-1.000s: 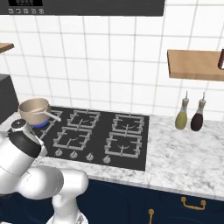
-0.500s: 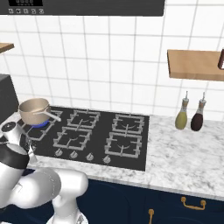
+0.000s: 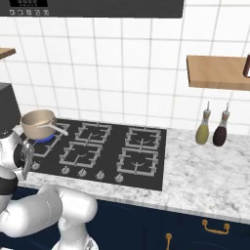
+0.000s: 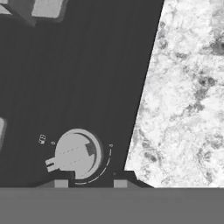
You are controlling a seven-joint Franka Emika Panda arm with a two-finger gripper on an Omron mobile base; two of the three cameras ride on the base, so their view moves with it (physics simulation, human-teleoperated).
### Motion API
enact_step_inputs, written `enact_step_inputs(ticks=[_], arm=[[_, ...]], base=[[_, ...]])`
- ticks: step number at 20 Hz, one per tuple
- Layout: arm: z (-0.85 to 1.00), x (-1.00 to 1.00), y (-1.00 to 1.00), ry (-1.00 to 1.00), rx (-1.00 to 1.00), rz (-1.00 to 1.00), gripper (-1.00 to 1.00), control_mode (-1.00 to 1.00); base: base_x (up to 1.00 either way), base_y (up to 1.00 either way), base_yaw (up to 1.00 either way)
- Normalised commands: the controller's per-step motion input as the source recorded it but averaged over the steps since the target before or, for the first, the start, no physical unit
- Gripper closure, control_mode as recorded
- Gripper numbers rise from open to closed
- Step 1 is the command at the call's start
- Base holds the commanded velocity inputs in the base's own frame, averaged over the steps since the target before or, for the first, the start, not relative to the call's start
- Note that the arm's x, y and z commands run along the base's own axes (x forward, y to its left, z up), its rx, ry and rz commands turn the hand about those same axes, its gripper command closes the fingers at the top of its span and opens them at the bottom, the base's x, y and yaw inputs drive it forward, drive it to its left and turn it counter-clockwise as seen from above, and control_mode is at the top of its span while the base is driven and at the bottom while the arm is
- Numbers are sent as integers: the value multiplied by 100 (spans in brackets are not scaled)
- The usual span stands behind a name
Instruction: Turn off the left burner of the stove.
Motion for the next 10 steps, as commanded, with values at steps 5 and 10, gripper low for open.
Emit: enact_step_inputs(ticks=[5, 10], arm=[[-18, 0, -63, 27, 29, -85, 100, -100], [-46, 0, -66, 19, 25, -86, 100, -100]], base=[[0, 0, 0], [0, 0, 0]])
